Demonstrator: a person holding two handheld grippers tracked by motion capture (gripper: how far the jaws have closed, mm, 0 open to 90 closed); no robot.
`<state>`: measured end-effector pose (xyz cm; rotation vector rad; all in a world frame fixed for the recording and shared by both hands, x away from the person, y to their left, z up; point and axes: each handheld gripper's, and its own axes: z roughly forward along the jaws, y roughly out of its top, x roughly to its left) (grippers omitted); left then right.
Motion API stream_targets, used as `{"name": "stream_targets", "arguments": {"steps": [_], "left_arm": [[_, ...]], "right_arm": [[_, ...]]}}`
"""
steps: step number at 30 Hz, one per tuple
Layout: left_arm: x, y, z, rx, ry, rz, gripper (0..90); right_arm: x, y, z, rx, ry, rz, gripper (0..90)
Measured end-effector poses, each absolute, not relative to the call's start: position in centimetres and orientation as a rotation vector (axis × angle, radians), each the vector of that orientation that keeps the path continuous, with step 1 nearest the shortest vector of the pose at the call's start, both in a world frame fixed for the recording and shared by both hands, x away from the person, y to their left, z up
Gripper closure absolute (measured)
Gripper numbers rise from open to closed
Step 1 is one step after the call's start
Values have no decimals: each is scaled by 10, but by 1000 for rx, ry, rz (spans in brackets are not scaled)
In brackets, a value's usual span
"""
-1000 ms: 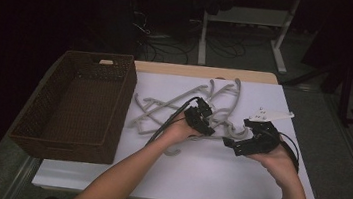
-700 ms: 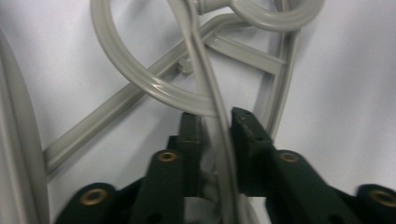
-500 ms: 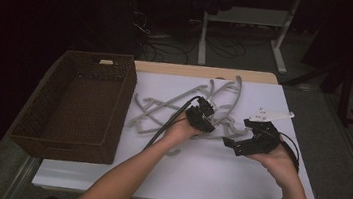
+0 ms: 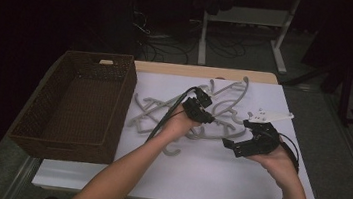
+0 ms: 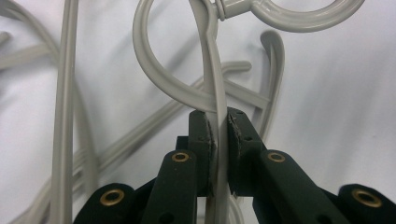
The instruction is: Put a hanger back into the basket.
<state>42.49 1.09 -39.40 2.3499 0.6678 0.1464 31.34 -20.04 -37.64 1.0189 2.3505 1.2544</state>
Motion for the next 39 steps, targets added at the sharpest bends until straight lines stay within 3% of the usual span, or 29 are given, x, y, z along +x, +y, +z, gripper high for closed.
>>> {"name": "stream_targets", "arguments": {"steps": [23, 39], "left_arm": [[420, 76, -308, 2275, 676, 119, 822], [408, 152, -258, 2226, 669, 124, 822]], "right_arm": [[302, -200, -394, 1007, 2361, 1272, 0], [297, -205, -414, 1037, 2344, 1276, 0]]}}
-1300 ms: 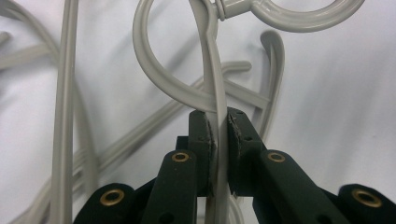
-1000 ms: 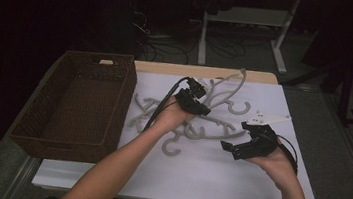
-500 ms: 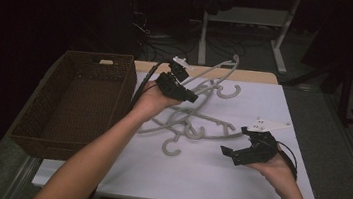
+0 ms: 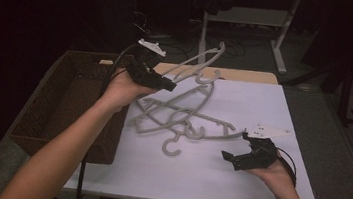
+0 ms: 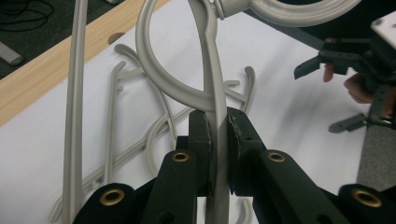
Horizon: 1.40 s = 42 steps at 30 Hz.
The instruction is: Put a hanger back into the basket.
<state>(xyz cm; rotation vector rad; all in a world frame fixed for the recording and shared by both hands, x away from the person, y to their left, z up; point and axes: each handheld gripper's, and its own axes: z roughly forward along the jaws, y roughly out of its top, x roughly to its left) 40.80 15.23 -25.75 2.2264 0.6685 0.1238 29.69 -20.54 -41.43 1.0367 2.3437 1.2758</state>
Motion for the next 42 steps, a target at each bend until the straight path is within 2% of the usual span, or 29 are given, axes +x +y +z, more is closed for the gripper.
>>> {"name": "stream_targets", "arguments": {"steps": [22, 33, 42], "left_arm": [[376, 287, -250, 2136, 781, 216, 822], [357, 352, -271, 2103, 877, 231, 821], [350, 388, -291, 2089, 951, 223, 821]], "right_arm": [[299, -210, -418, 1087, 2329, 1258, 0], [300, -210, -419, 1093, 2331, 1248, 0], [300, -210, -420, 1103, 2331, 1239, 0]]}}
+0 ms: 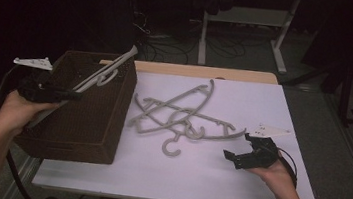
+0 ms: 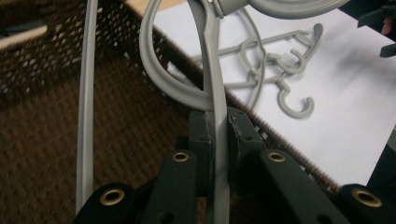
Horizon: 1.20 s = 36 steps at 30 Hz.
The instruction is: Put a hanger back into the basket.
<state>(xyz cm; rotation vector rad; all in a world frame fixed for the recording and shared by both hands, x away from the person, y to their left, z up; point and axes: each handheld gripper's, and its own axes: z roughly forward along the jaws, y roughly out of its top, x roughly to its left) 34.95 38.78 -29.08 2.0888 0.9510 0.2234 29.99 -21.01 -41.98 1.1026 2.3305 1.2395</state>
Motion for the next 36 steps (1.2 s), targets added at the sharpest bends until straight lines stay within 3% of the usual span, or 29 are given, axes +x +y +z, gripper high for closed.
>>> {"name": "stream_targets", "arguments": {"steps": [36], "left_arm": [[371, 413, -355, 2186, 1074, 100, 805]], "right_arm": [[301, -213, -420, 1114, 2322, 1240, 0]]}}
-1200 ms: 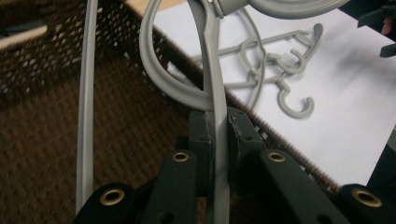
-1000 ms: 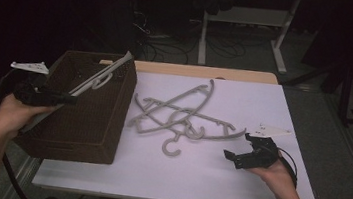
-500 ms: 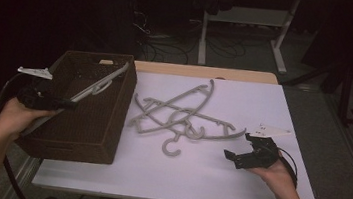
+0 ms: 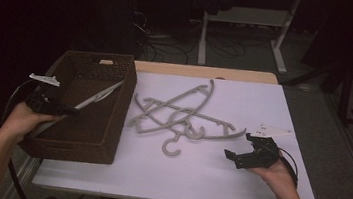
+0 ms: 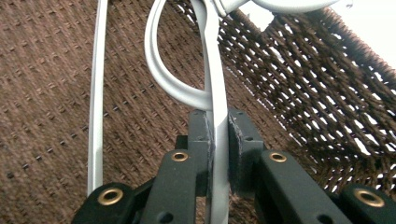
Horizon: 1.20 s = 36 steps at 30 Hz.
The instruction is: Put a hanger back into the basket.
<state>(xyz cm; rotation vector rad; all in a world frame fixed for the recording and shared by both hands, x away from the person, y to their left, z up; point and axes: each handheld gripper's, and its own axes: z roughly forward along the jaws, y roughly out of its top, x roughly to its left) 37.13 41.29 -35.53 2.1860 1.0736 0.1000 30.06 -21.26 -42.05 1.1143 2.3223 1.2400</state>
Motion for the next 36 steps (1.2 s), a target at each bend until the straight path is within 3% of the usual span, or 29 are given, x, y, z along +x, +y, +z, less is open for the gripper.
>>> {"name": "stream_targets", "arguments": {"steps": [6, 11, 23, 36], "left_arm": [[371, 418, -350, 2134, 1091, 162, 539], [370, 415, -347, 2103, 1076, 184, 389], [364, 393, -332, 2014, 1000, 213, 288], [364, 320, -312, 1982, 844, 182, 232]], "right_arm": [[301, -212, -420, 1113, 2323, 1241, 0], [300, -213, -420, 1116, 2322, 1244, 0], [300, -213, -420, 1115, 2322, 1242, 0], [301, -211, -421, 1094, 2337, 1234, 0]]}}
